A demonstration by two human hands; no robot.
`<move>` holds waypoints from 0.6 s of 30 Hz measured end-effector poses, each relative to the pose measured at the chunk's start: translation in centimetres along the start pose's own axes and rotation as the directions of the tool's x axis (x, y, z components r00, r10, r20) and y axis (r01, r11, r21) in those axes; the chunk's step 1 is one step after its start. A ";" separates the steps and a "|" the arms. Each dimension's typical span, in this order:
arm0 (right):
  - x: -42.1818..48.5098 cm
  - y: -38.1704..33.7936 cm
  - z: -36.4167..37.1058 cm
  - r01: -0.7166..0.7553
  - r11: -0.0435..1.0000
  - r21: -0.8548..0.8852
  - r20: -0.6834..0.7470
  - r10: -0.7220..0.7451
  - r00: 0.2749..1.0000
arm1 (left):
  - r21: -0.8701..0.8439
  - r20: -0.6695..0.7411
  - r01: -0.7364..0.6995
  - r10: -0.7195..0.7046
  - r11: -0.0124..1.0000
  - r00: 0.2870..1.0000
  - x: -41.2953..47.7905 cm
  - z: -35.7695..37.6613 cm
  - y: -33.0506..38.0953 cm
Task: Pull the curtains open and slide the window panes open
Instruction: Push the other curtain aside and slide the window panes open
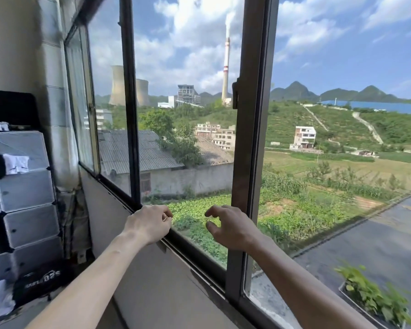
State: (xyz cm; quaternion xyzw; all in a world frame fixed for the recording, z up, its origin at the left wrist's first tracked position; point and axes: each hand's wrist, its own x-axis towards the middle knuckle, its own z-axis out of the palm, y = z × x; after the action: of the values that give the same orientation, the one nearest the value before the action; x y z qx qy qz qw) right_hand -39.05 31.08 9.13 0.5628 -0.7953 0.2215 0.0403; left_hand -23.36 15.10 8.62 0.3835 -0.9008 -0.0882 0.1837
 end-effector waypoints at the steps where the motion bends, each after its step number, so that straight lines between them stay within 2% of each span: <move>1: 1.3 -0.1 0.7 0.006 1.000 0.002 -0.003 -0.006 1.000 | 0.004 -0.003 -0.003 0.003 1.000 1.000 1.2 0.2 -0.8; 7: 9.6 -0.2 4.6 0.005 0.999 -0.038 -0.019 -0.006 1.000 | -0.002 0.014 -0.053 0.053 0.999 0.998 9.9 1.9 -4.6; 18: 21.6 -0.1 5.3 -0.047 0.993 -0.110 -0.063 0.040 0.997 | -0.048 0.060 -0.228 0.231 0.972 0.971 23.1 3.6 -8.0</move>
State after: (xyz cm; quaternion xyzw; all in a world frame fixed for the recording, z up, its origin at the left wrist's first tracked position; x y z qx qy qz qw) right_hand -45.84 10.05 11.18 0.5352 -0.8170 0.1945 0.0909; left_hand -34.30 -7.02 8.97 0.2697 -0.9426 -0.0972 0.1710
